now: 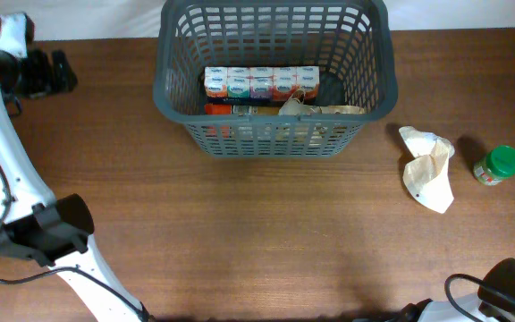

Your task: Pack container

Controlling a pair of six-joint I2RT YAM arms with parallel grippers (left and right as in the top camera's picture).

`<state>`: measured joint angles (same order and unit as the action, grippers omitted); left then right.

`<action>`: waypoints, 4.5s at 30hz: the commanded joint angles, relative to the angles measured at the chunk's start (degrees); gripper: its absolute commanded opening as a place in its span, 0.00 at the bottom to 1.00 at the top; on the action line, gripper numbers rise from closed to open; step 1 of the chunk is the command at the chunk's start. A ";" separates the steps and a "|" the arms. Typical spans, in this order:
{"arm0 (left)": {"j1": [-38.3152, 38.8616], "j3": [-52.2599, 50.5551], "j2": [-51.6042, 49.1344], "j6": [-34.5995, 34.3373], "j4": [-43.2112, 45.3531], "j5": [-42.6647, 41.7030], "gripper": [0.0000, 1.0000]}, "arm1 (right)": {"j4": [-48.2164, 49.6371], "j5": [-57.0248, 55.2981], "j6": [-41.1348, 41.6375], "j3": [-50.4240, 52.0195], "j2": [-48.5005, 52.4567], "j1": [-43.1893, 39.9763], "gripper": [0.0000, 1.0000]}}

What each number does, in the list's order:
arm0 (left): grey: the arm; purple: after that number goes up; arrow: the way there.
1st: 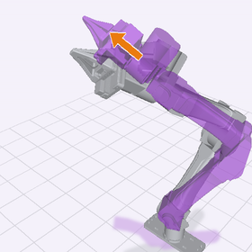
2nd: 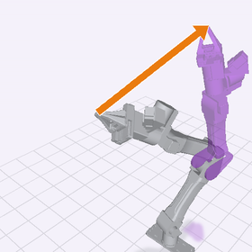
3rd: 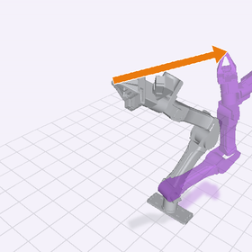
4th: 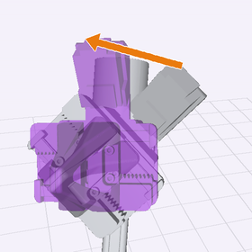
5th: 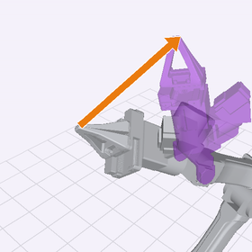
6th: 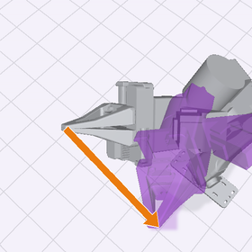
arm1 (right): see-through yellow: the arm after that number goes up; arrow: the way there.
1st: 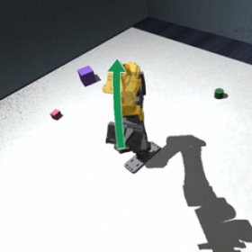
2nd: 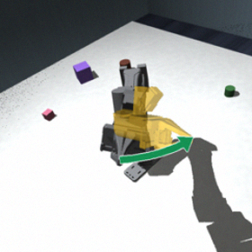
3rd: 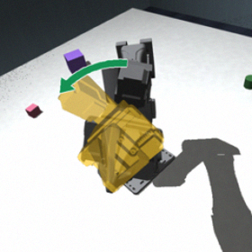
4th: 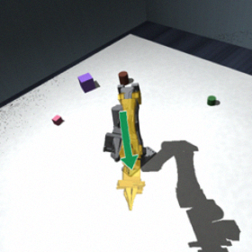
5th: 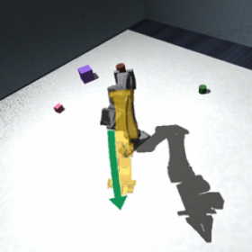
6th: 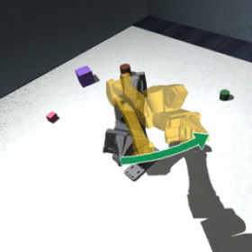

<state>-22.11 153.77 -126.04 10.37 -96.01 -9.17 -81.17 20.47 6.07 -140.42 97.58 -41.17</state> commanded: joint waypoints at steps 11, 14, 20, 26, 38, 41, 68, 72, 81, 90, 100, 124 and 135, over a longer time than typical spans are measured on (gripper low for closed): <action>-0.83 -19.96 -1.31 -0.68 5.60 1.05 0.99 | -3.43 -9.77 0.50 14.23 12.76 0.70 0.99; -0.83 -20.61 -1.31 -0.68 6.16 1.05 0.99 | -2.64 -13.07 3.02 18.67 17.05 0.63 0.99; -0.83 -20.61 -1.31 -0.68 6.23 1.05 0.99 | 1.01 -13.49 3.48 22.29 24.98 1.79 0.99; -0.83 -20.61 -1.31 -0.68 6.23 1.05 0.99 | 6.54 -13.90 3.52 22.49 26.58 3.63 0.98; -0.83 -20.61 -1.31 -0.68 6.23 1.05 0.99 | 9.16 -22.60 3.93 27.32 26.67 4.79 0.99; -0.83 -20.61 -1.31 -0.68 6.23 1.05 0.99 | 10.56 -22.60 3.93 29.33 26.67 4.79 0.99; -0.83 -20.61 -1.31 -0.68 6.23 1.05 0.99 | 25.79 -22.25 6.93 45.77 26.67 4.79 0.99; -0.83 -20.61 -1.31 -0.68 6.21 1.05 0.99 | 26.38 -22.27 6.91 45.99 26.67 4.79 0.94; -0.83 -20.61 -1.31 -0.68 6.23 1.05 0.99 | 26.03 -22.25 6.91 45.99 26.67 4.79 0.70; -0.83 -20.61 -1.31 -0.68 6.23 1.05 0.99 | 21.94 -20.94 6.91 45.68 26.64 4.79 0.44; -0.83 -20.61 -1.29 -0.68 6.23 1.05 0.99 | 6.03 -9.38 6.91 30.45 22.03 5.29 0.04; -0.83 -20.61 -1.31 -0.68 6.23 1.05 0.99 | 4.68 -15.39 4.74 -11.93 23.28 66.42 0.04; -0.83 -20.61 -1.31 -0.68 6.23 1.05 0.99 | 5.03 -11.67 4.94 -11.89 40.37 69.66 0.04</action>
<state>-22.63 133.43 -127.00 10.17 -89.82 -8.34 -76.44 7.97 11.53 -151.50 137.95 28.45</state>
